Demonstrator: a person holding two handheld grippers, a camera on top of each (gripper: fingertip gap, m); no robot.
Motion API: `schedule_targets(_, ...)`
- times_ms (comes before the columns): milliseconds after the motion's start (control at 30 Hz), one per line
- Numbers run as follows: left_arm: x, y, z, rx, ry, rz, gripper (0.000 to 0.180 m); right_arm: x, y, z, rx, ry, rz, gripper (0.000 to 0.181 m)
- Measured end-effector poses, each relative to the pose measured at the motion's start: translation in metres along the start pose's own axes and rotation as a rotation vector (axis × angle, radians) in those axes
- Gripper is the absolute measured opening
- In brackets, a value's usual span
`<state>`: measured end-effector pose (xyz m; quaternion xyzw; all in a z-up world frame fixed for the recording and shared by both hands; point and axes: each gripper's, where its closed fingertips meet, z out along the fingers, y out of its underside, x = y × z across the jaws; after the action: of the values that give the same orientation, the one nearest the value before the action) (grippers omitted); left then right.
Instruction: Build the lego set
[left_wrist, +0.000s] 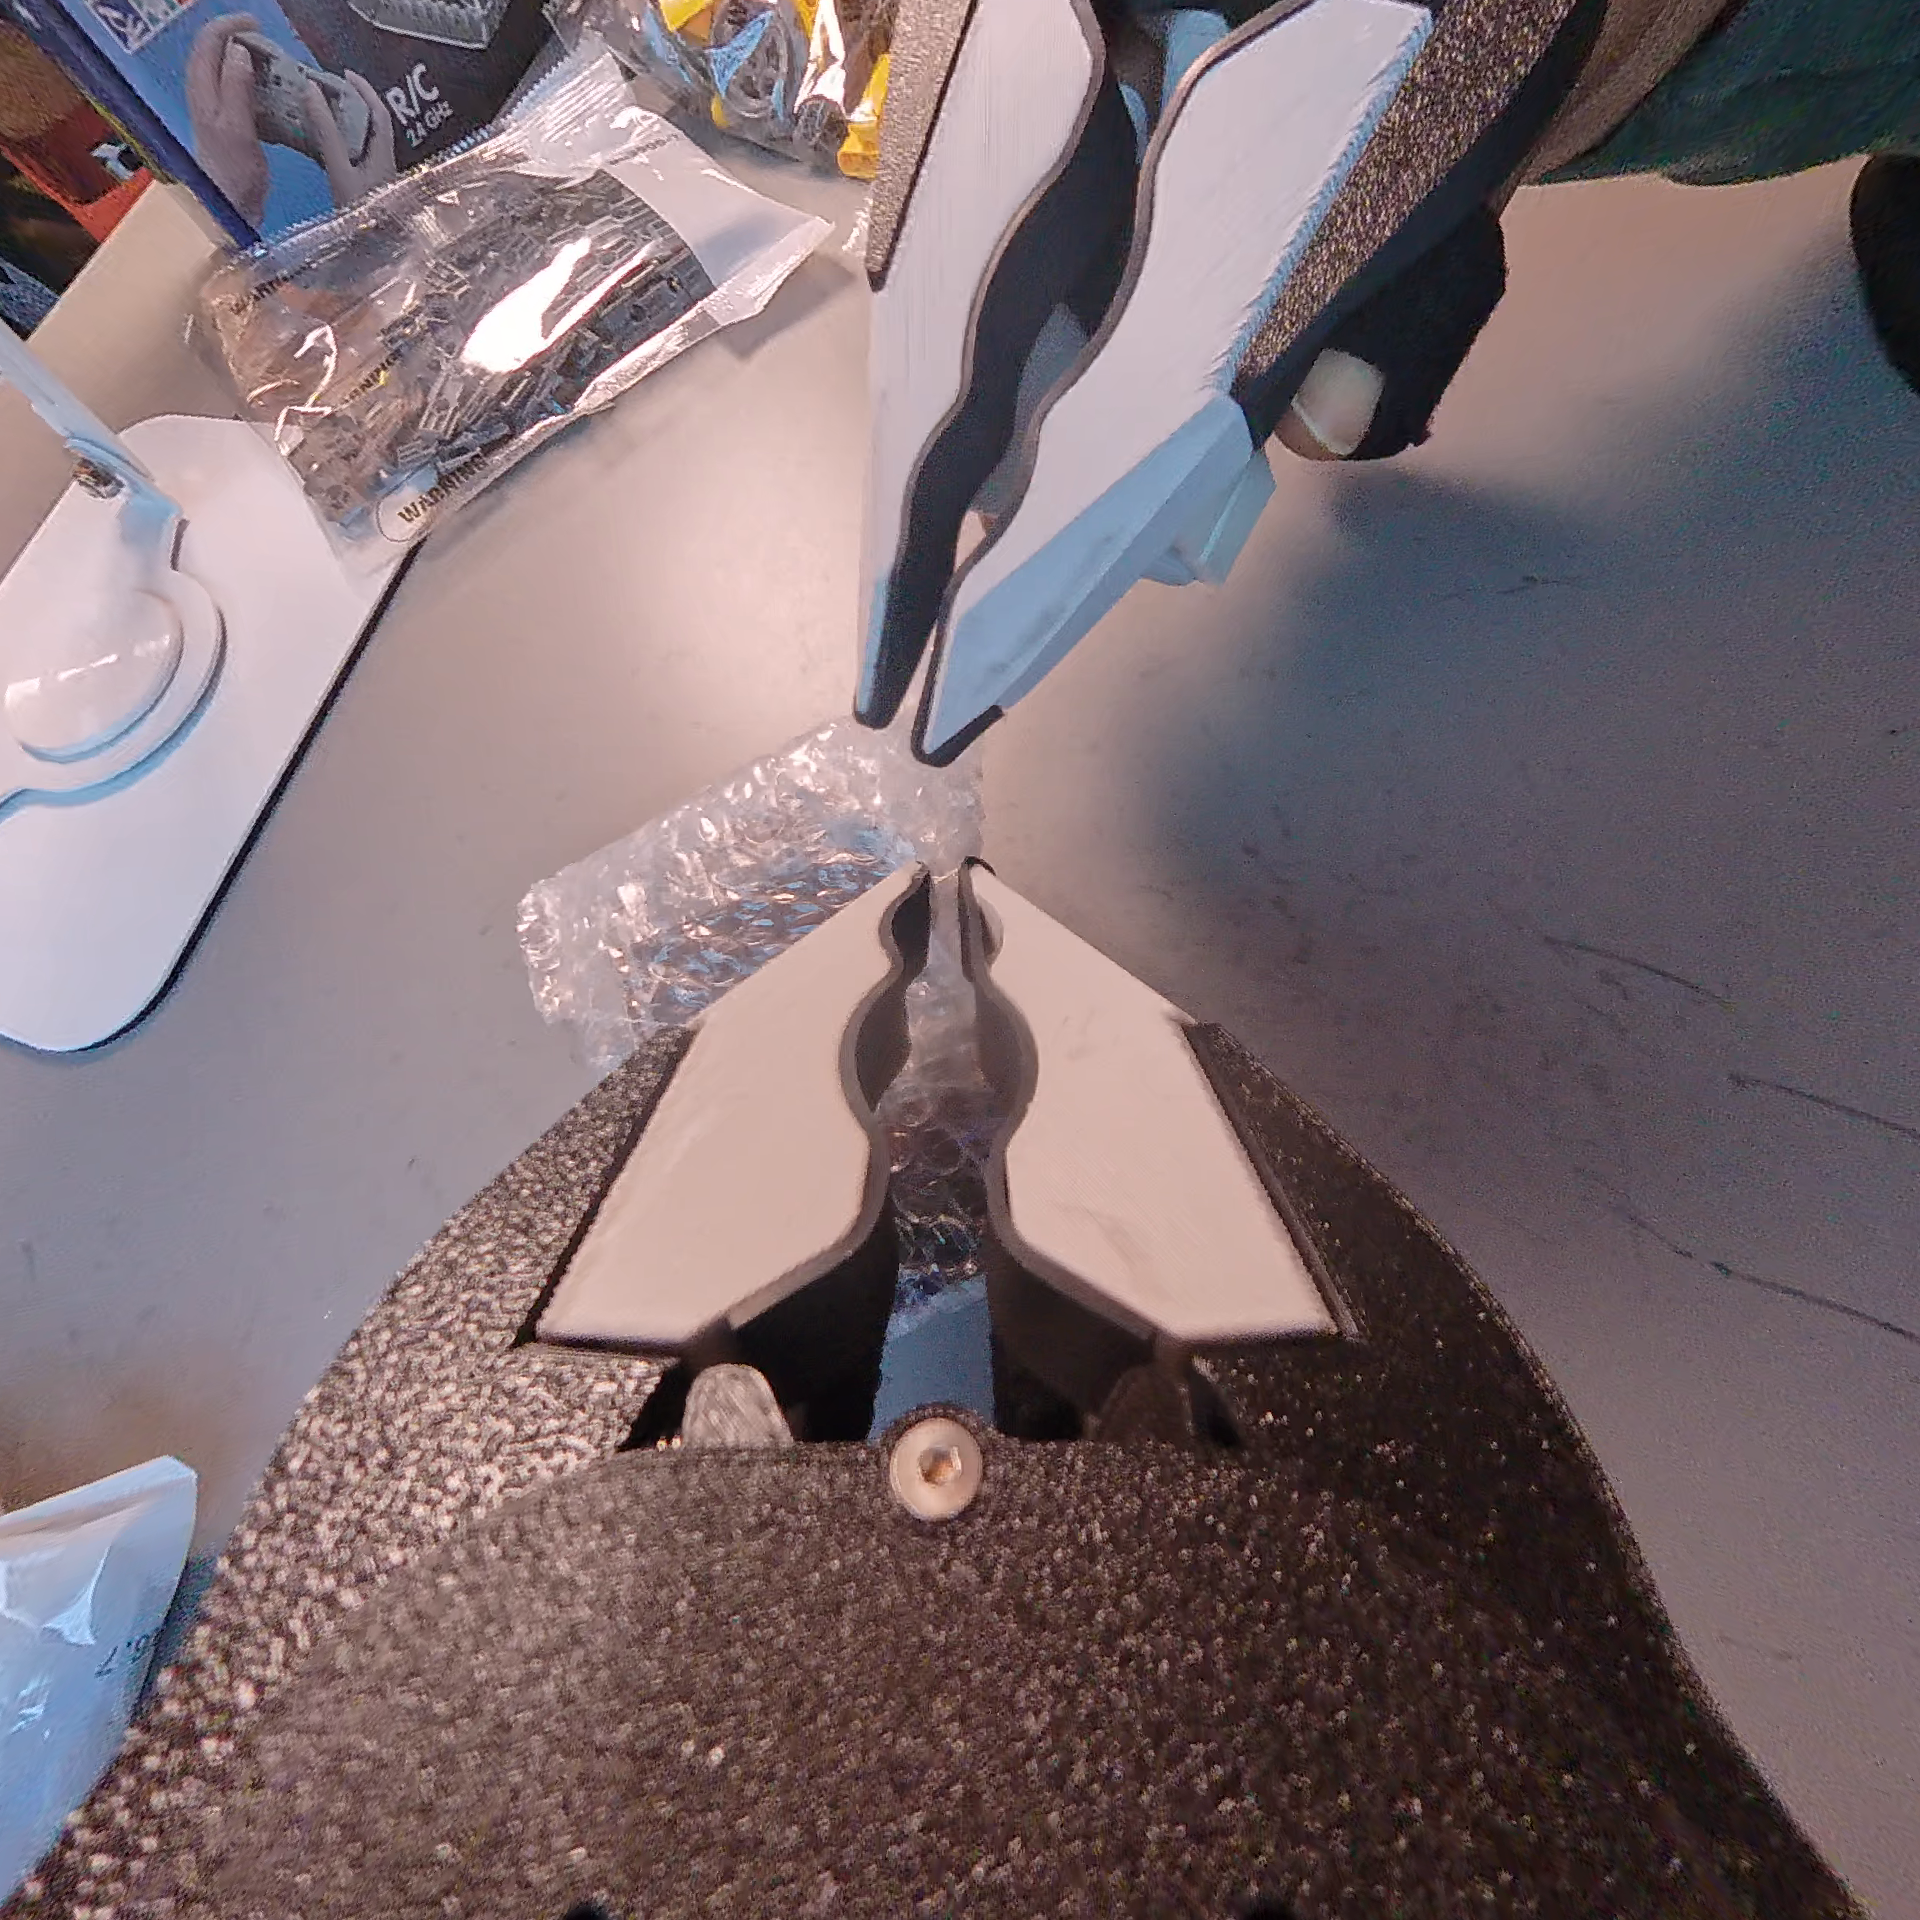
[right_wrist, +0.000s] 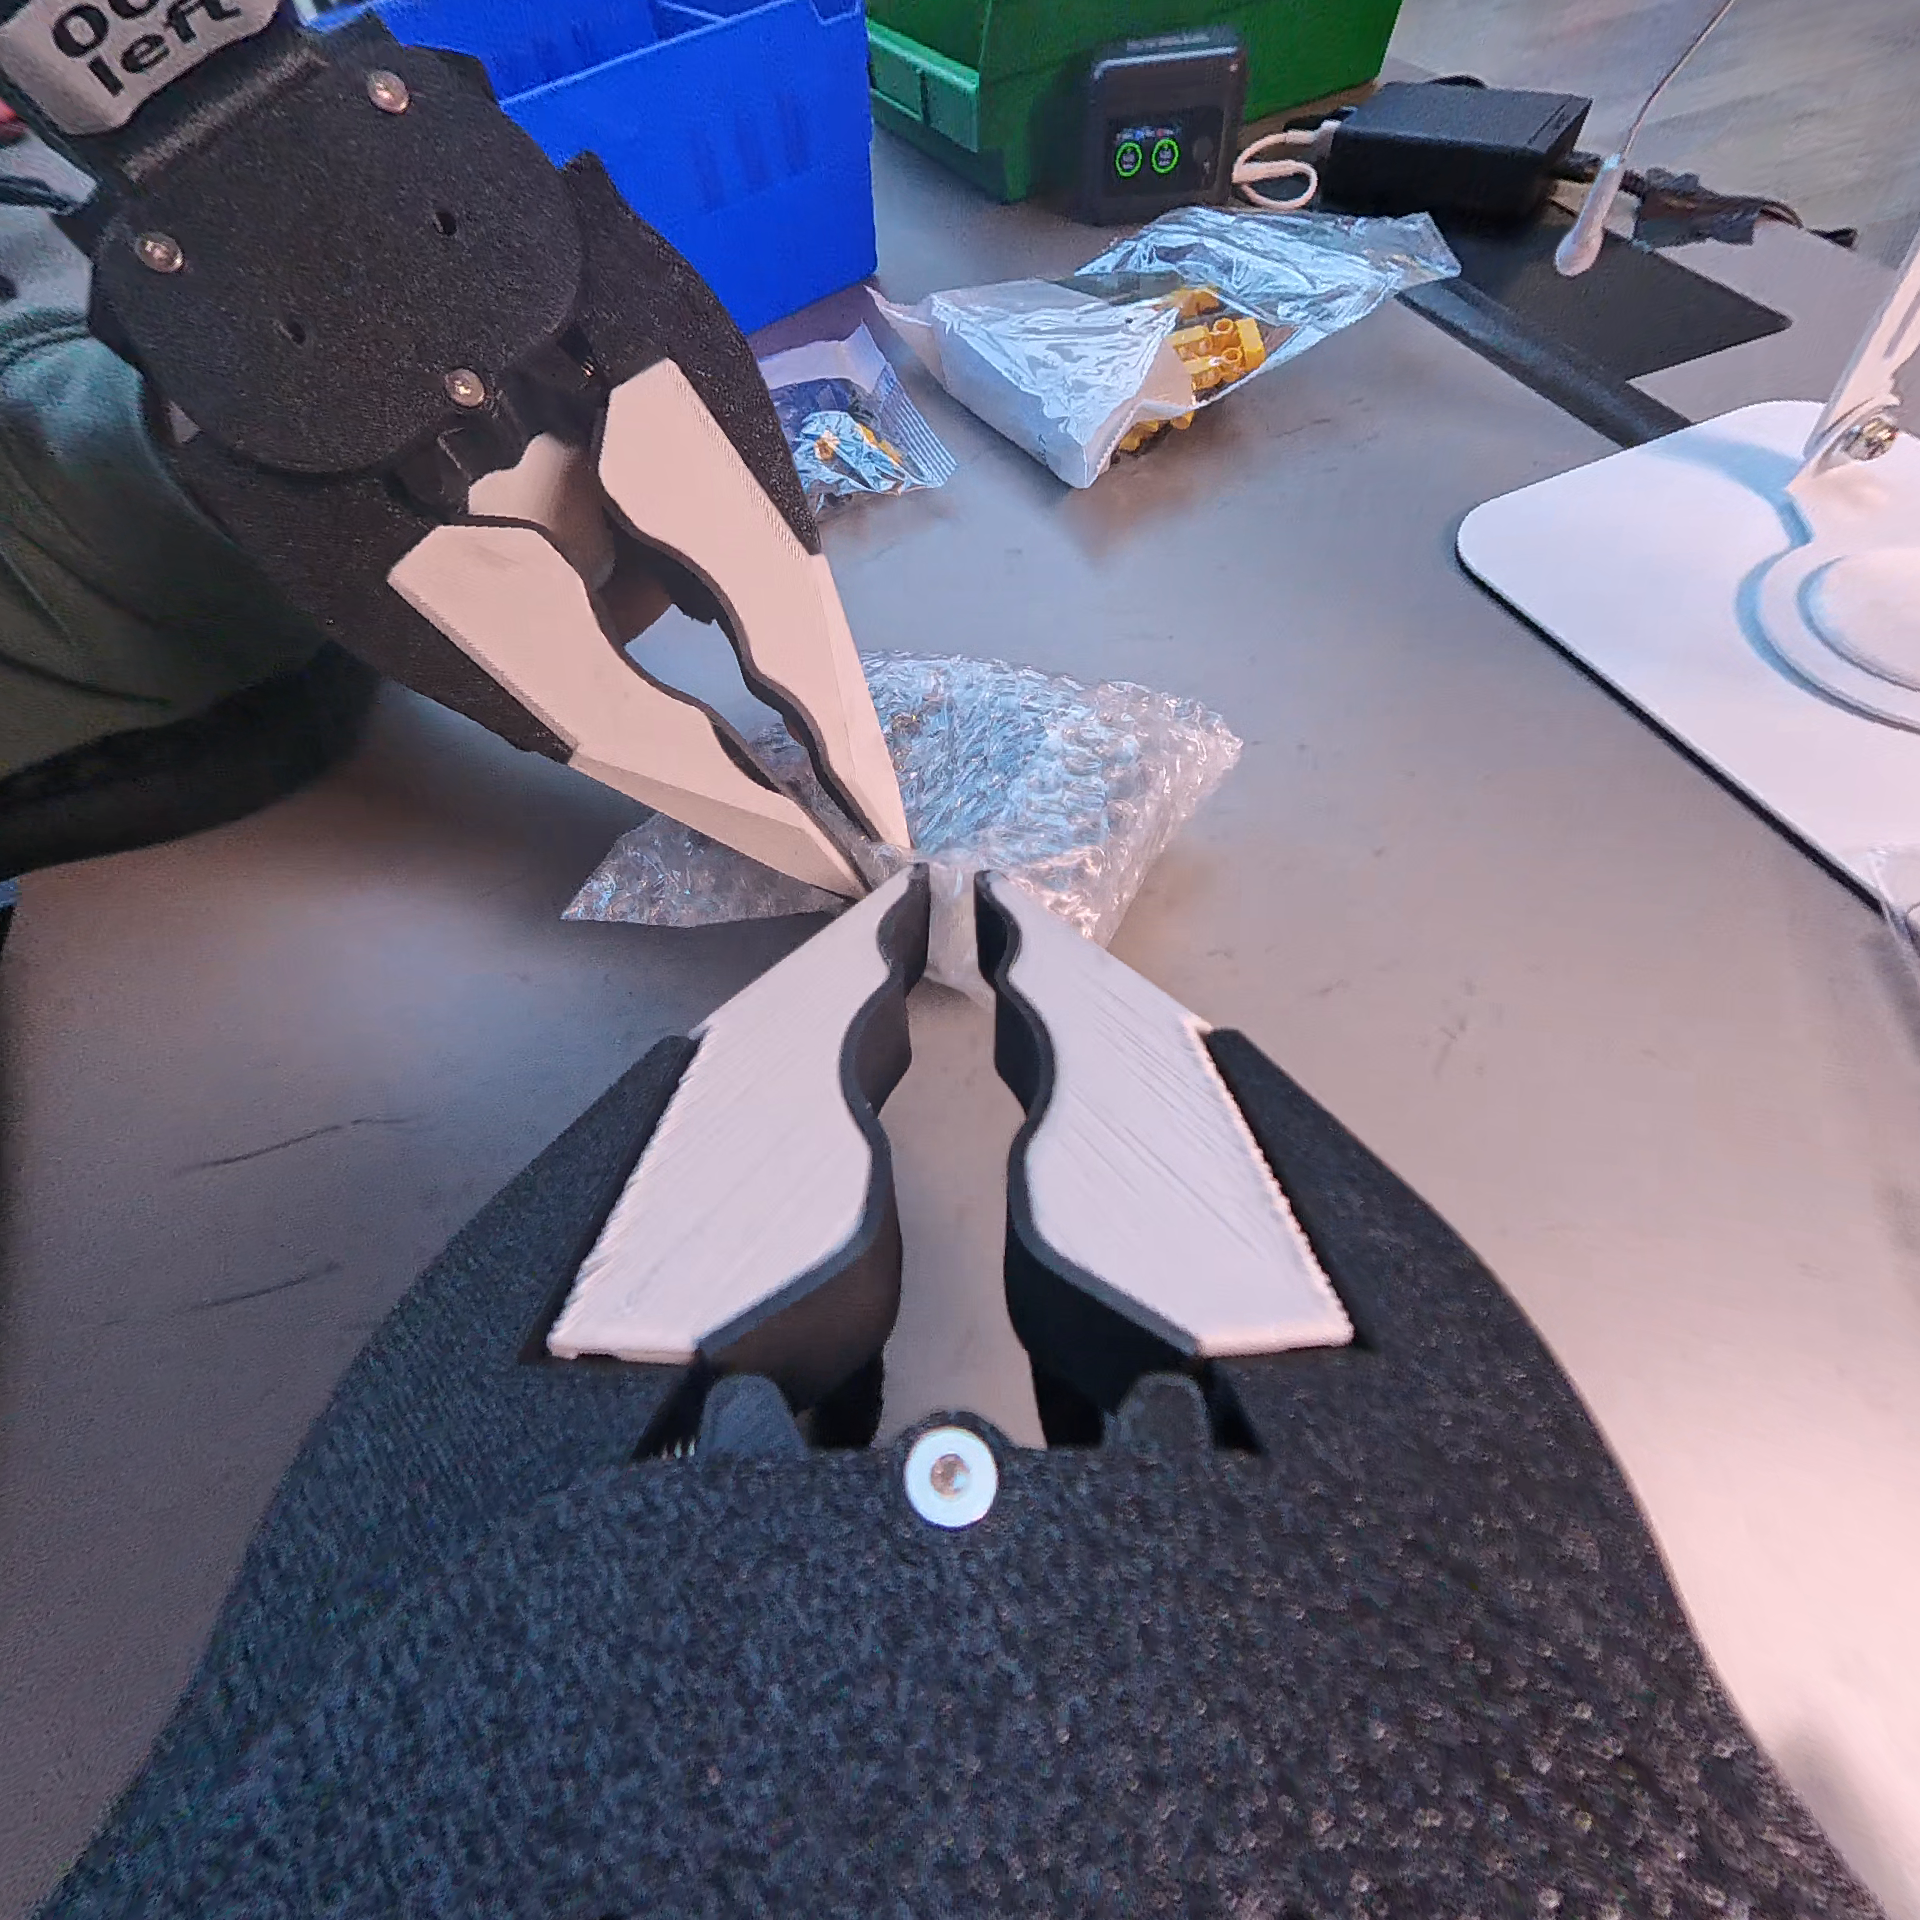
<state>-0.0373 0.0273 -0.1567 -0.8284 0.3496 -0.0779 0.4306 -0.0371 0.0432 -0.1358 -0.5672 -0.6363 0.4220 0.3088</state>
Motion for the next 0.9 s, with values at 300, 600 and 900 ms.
schedule_targets(300,0.001,-0.001,0.001,0.007,0.002,0.005,0.003,0.000,0.014,0.003,-0.080,0.008,-0.036,0.004)
schedule_targets(600,0.001,0.000,0.003,0.004,-0.008,0.008,0.003,0.002,0.022,0.002,-0.167,0.067,-0.131,0.010)
schedule_targets(900,0.004,0.001,0.005,-0.017,-0.005,0.015,0.002,0.013,0.013,0.002,-0.206,0.253,-0.323,0.000)
